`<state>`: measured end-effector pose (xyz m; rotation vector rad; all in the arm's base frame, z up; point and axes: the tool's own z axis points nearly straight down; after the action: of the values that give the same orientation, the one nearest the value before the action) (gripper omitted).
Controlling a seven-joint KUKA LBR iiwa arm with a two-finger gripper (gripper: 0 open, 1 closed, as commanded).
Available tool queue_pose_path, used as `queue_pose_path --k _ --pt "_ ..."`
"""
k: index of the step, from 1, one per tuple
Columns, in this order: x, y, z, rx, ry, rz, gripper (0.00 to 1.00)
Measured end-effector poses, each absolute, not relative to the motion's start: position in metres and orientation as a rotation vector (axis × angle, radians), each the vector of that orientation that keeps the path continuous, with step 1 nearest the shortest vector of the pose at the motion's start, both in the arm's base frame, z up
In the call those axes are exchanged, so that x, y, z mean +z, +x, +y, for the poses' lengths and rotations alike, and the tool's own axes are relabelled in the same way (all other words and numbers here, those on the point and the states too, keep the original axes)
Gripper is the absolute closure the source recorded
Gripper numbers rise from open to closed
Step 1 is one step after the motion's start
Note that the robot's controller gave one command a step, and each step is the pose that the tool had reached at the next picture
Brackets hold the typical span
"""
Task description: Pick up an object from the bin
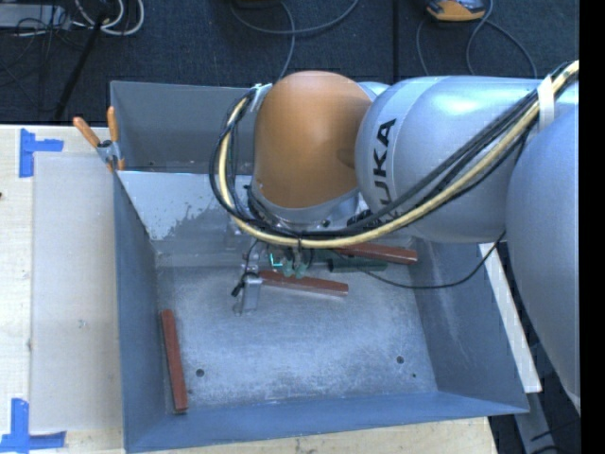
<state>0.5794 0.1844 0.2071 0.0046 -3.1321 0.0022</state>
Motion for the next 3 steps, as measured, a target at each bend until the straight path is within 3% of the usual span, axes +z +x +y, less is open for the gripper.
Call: queue_pose_path --k 1,2,3 --pt "0.173 0.619 0.146 0.004 0.060 -3.142 0.00" --pt "0.073 0.613 0.063 0.006 0.103 -3.130 0.00" --pt "0.078 0.615 0.067 -0.001 0.105 -3.138 1.00"
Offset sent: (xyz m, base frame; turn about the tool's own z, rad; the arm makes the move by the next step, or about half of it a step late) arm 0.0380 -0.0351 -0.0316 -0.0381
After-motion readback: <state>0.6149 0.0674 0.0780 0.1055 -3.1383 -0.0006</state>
